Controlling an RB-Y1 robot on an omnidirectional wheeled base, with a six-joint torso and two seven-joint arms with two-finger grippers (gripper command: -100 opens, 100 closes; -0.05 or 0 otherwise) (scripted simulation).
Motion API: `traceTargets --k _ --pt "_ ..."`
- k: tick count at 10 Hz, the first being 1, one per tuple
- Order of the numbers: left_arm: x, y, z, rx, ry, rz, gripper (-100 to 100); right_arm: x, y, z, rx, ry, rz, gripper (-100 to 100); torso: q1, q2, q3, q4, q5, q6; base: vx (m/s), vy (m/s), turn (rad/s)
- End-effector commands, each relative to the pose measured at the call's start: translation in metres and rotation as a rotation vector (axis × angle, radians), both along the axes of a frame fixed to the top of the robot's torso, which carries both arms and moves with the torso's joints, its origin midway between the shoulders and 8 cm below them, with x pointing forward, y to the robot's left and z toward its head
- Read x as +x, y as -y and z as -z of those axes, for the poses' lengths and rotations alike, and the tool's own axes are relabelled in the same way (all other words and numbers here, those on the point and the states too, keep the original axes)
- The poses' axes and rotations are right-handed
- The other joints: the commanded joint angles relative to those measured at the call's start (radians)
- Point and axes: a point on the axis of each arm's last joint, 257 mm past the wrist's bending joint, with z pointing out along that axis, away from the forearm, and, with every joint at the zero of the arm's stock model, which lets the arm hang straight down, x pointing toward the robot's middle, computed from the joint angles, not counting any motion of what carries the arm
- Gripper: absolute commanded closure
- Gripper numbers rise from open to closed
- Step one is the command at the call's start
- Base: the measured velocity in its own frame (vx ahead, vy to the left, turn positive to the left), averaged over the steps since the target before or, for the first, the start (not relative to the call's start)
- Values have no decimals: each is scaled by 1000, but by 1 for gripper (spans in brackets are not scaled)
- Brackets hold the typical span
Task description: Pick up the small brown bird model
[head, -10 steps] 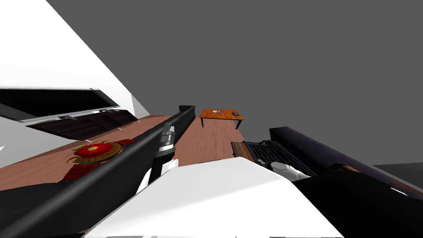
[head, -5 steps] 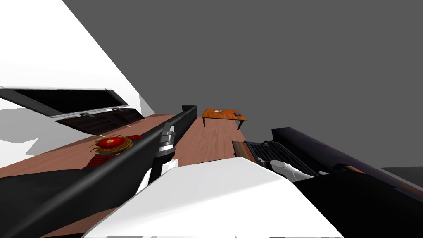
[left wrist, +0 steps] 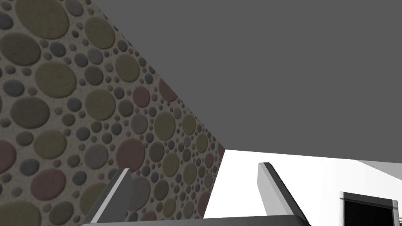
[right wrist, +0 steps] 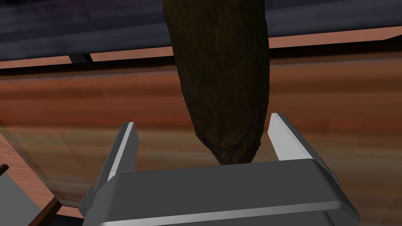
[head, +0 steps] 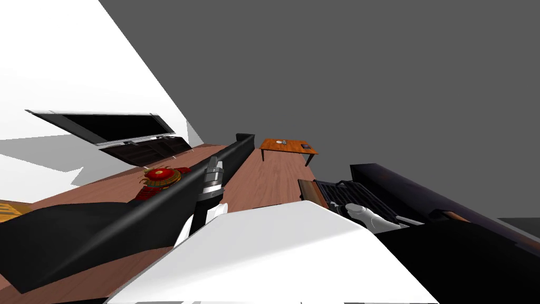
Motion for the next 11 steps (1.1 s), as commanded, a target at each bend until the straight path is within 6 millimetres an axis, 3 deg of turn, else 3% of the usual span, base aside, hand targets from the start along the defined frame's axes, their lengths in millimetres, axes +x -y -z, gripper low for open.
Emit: traceTargets --k 1,3,4,6,7,9,10,11 --pt "0 0 0 0 0 0 0 6 -2 2 26 9 24 -100 0 0 0 0 0 0 -63 35 189" --pt "0 0 0 0 0 0 0 -10 18 -2 -6 -17 52 -100 0 0 0 1 -1 -2 -54 26 46" --pt "0 0 0 0 0 0 0 3 2 5 42 1 63 -100 -1 -1 0 0 -2 -1 -84 55 186" --pt "0 0 0 0 0 0 0 -13 20 1 15 -24 90 -100 0 0 0 1 -3 -2 -58 31 44" --pt "0 0 0 0 0 0 0 -4 6 8 60 -14 108 -100 -2 -1 0 0 -3 -1 -62 33 176" --pt "0 0 0 0 0 0 0 -24 25 4 27 -42 143 -100 -1 -1 0 1 -5 -3 -58 31 55" --pt "0 0 0 0 0 0 0 -19 20 5 35 -35 134 -100 -2 -2 -1 1 -5 -3 -13 8 -11" --pt "0 0 0 0 0 0 0 -20 21 5 34 -37 135 100 -3 -4 -2 0 -5 -3 -1 -1 13"
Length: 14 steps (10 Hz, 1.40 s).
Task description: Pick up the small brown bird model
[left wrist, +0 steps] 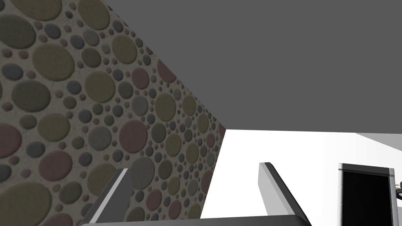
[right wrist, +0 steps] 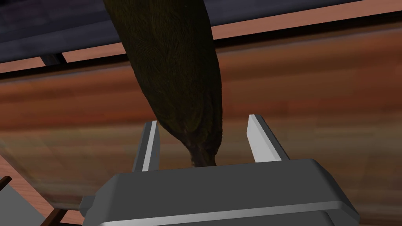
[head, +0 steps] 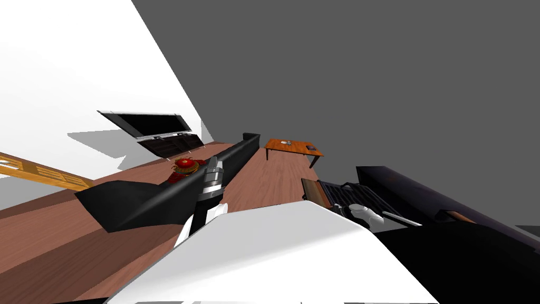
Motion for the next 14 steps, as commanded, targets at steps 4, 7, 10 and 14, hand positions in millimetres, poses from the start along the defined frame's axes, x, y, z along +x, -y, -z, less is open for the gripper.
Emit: traceTargets --k 4,7,10,14 --pt "0 0 0 0 0 0 0 0 1 -1 -2 0 -2 100 -2 0 0 0 -2 1 1 -1 4" --pt "0 0 0 0 0 0 0 -1 4 -4 -30 -1 -35 100 -5 -2 -2 -1 -1 4 52 -36 -121" --pt "0 0 0 0 0 0 0 -2 9 -9 -62 0 -67 100 -5 -6 -3 -1 -1 1 84 -41 -83" --pt "0 0 0 0 0 0 0 11 -12 -8 -46 23 -124 100 -2 -3 -2 0 -1 1 41 -17 -72"
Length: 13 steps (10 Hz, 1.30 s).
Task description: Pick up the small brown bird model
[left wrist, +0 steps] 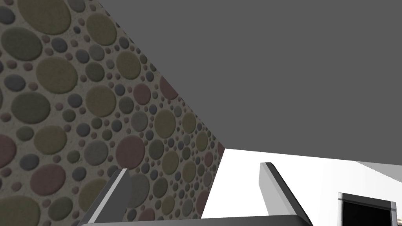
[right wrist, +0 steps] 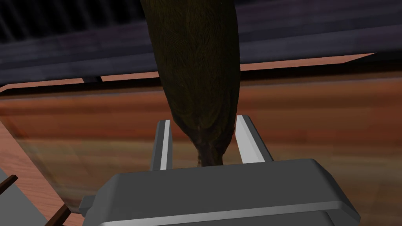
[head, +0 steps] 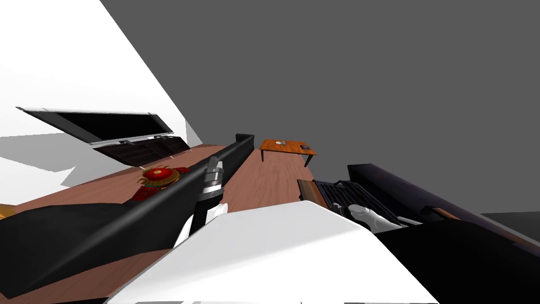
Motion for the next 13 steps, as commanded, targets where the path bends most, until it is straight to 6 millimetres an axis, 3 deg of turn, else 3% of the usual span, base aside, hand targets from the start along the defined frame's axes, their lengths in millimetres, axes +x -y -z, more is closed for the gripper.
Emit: traceTargets --k 1,3,4,6,7,9,11,12,13 --pt "0 0 0 0 0 0 0 -11 10 -7 -37 -16 -18 100 0 0 0 0 0 0 71 -38 -153" --pt "0 0 0 0 0 0 0 6 -16 -2 8 11 -47 100 -1 -2 -1 0 1 1 61 -32 -69" --pt "0 0 0 0 0 0 0 -10 -2 -8 -37 -11 -54 100 0 -1 -1 0 0 -1 92 -35 -137" --pt "0 0 0 0 0 0 0 0 -22 -4 -4 8 -72 100 -1 -2 -2 -1 1 1 59 -25 -64" --pt "0 0 0 0 0 0 0 -16 -10 -10 -44 -15 -78 100 1 -1 -1 -1 1 0 72 -28 -128" --pt "0 0 0 0 0 0 0 -4 -37 -5 2 7 -101 100 0 -2 -1 -1 1 2 55 -25 -80" --pt "0 0 0 0 0 0 0 -2 -41 -5 11 11 -105 100 2 1 0 0 1 0 -1 2 21" --pt "0 0 0 0 0 0 0 -22 -30 -10 -20 -19 -106 100 2 2 1 0 2 0 70 -12 -188" --pt "0 0 0 0 0 0 0 -15 -43 -8 -5 -3 -117 100 2 0 -1 -2 3 4 85 -26 -149"
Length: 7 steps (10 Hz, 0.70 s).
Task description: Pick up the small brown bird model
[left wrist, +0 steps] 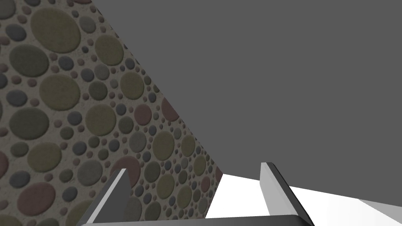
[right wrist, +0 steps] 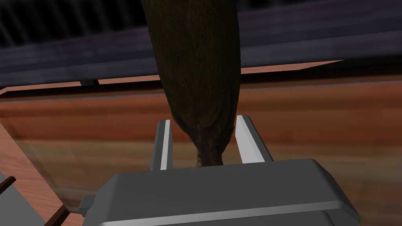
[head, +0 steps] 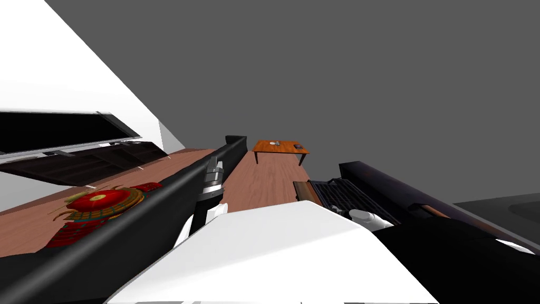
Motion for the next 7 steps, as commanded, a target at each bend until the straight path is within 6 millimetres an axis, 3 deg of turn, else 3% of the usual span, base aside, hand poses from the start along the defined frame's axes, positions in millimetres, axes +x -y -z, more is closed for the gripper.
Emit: traceTargets --k 1,2,4,5,7 --pt "0 0 0 0 0 0 0 7 -16 1 25 13 -13 100 0 0 0 0 0 0 37 -23 6" --pt "0 0 0 0 0 0 0 -15 -1 -5 -17 -17 -9 100 0 1 1 1 -1 -2 82 -41 -116" --pt "0 0 0 0 0 0 0 -4 -32 -1 33 4 -29 100 -1 0 0 0 0 0 57 -24 -73" --pt "0 0 0 0 0 0 0 -25 -23 -6 -1 -24 -27 100 1 1 1 1 0 -1 91 -17 -165" --pt "0 0 0 0 0 0 0 -18 -47 -4 42 -9 -39 100 0 -1 -1 0 0 0 62 -19 -57"
